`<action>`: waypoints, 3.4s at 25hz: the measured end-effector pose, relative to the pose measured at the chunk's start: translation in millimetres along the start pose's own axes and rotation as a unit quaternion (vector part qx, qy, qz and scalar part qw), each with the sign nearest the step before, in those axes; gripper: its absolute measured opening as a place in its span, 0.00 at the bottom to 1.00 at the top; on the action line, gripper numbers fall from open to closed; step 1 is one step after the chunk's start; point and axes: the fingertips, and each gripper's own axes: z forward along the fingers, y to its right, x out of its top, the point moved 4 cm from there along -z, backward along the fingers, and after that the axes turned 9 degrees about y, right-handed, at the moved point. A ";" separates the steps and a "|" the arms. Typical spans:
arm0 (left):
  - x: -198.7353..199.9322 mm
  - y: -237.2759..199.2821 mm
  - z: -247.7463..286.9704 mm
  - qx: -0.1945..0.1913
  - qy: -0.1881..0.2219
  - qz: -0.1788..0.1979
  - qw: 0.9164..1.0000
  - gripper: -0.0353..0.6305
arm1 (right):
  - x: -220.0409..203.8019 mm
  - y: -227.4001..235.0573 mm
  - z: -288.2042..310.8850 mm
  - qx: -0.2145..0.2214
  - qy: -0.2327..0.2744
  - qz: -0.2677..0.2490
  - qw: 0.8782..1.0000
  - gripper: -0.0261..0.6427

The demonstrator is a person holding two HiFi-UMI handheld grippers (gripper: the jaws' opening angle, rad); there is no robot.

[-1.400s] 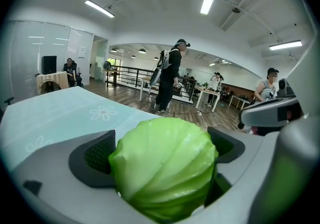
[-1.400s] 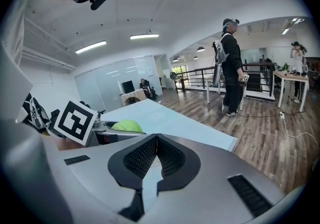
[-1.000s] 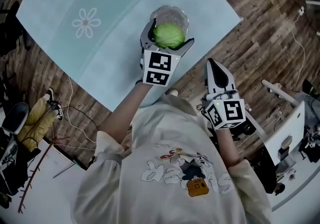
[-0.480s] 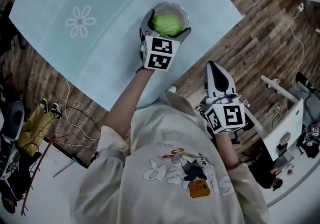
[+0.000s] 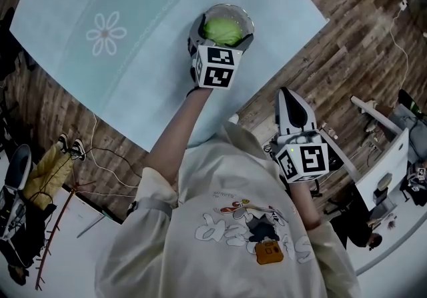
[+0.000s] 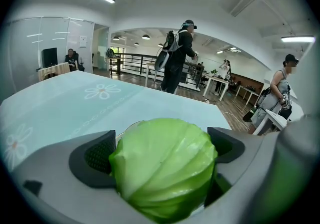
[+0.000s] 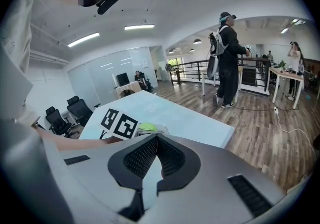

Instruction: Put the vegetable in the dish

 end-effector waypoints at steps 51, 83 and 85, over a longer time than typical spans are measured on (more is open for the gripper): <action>63.0 79.5 -182.9 0.022 0.105 0.078 0.991 0.06 | 31.6 -47.2 -104.1 0.012 0.136 -0.031 0.990 0.07; 33.9 194.5 -369.4 0.009 0.166 0.087 0.982 0.06 | 20.3 -116.8 -195.7 0.167 0.132 -0.065 0.975 0.07; 31.7 196.3 -376.1 0.012 0.167 0.085 0.982 0.06 | 18.8 -122.3 -197.6 0.176 0.129 -0.070 0.973 0.07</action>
